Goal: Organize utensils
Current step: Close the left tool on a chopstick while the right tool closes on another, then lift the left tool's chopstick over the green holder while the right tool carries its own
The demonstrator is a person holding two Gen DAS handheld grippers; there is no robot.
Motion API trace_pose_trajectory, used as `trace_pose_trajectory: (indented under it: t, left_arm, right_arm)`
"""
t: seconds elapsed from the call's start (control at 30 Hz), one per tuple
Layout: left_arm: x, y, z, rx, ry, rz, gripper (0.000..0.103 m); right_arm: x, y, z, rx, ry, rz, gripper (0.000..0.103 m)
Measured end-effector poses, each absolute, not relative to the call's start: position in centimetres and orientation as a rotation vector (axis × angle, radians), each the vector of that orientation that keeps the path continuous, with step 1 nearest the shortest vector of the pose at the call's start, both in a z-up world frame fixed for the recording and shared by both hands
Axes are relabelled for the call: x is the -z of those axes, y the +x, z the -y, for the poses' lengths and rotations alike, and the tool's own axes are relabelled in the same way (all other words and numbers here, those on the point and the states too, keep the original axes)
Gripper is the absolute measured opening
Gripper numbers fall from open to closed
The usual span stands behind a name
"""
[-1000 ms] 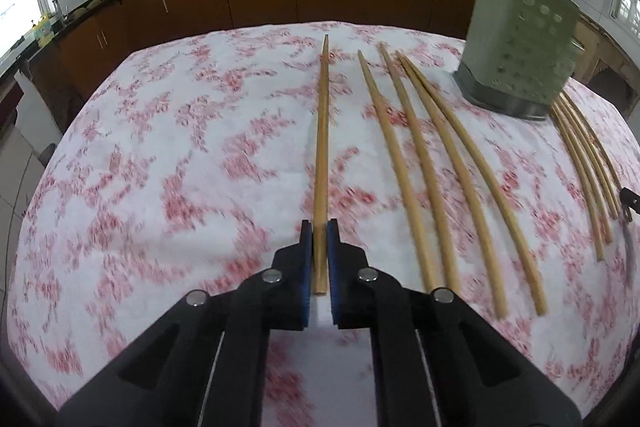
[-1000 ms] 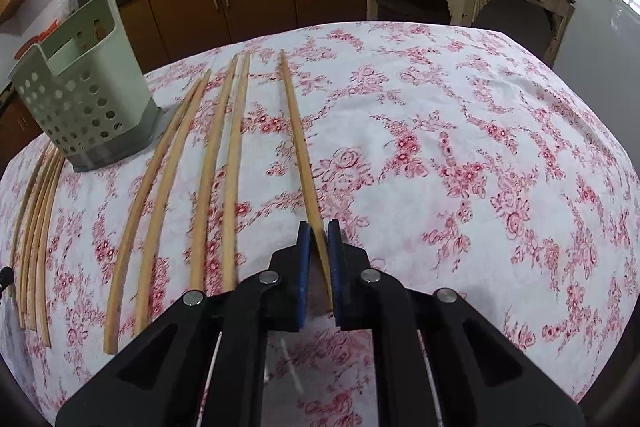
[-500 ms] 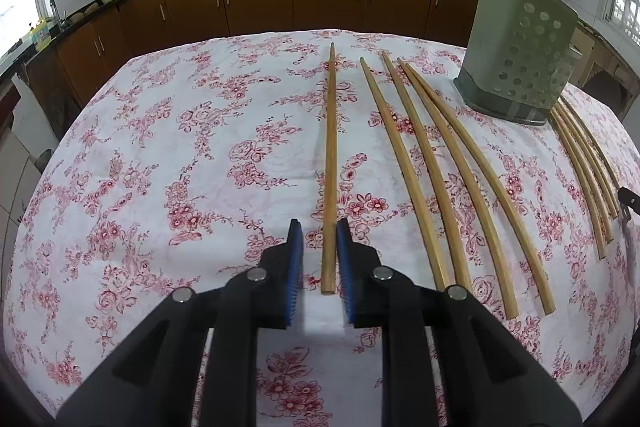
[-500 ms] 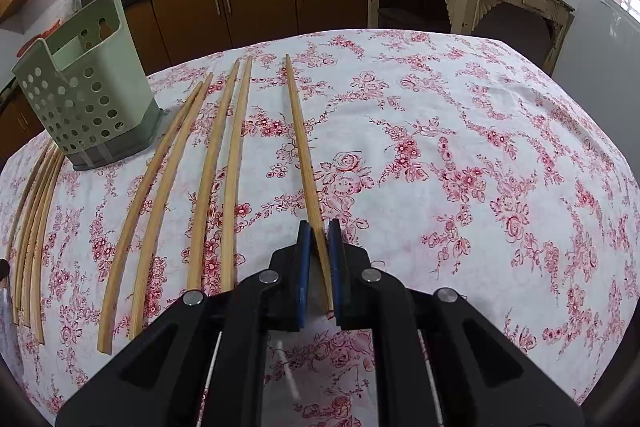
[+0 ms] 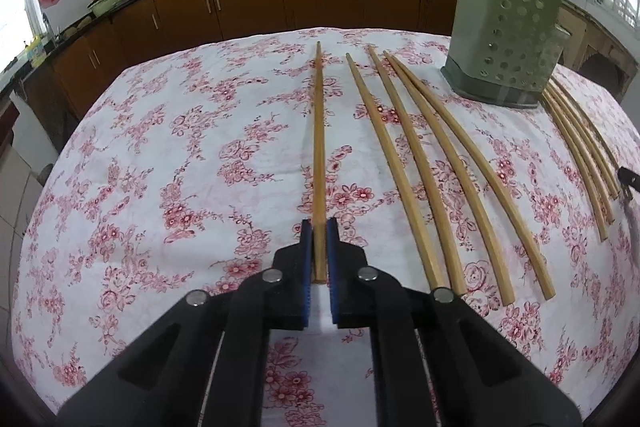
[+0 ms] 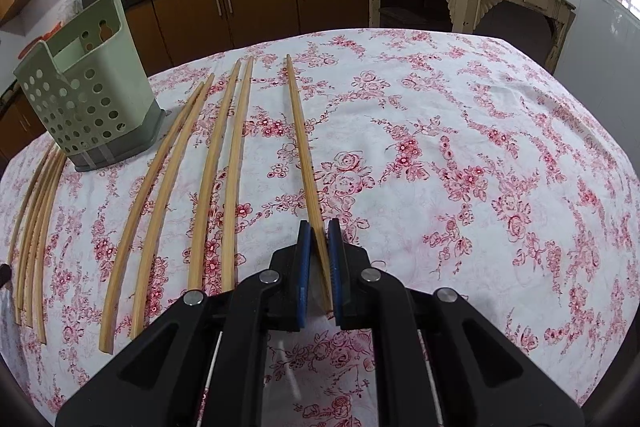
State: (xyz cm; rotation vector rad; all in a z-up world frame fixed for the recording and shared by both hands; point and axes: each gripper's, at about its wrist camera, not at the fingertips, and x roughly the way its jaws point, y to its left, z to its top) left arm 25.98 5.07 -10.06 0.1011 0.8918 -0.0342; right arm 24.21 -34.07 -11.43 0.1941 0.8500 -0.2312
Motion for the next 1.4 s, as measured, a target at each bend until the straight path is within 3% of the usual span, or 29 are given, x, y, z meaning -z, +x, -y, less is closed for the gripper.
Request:
trace_pose_trajectory:
  t: [0.3, 0.9, 1.4]
  left_arm:
    - [9.0, 24.6, -5.2, 0.041, 0.122, -0.866, 0.008]
    - [-1.6, 21.1, -5.5, 0.092, 0.099, -0.559, 0.008]
    - [-6.2, 21.5, -6.1, 0.073, 0.031, -0.434, 0.008]
  right_arm:
    - [8.7, 22.2, 33.9, 0.179, 0.184, -0.755, 0.007]
    - [2.5, 20.0, 34.3, 0.171, 0.170, -0.538, 0.007]
    - [-1.8, 20.2, 34.4, 0.131, 0.205, -0.423, 0.007]
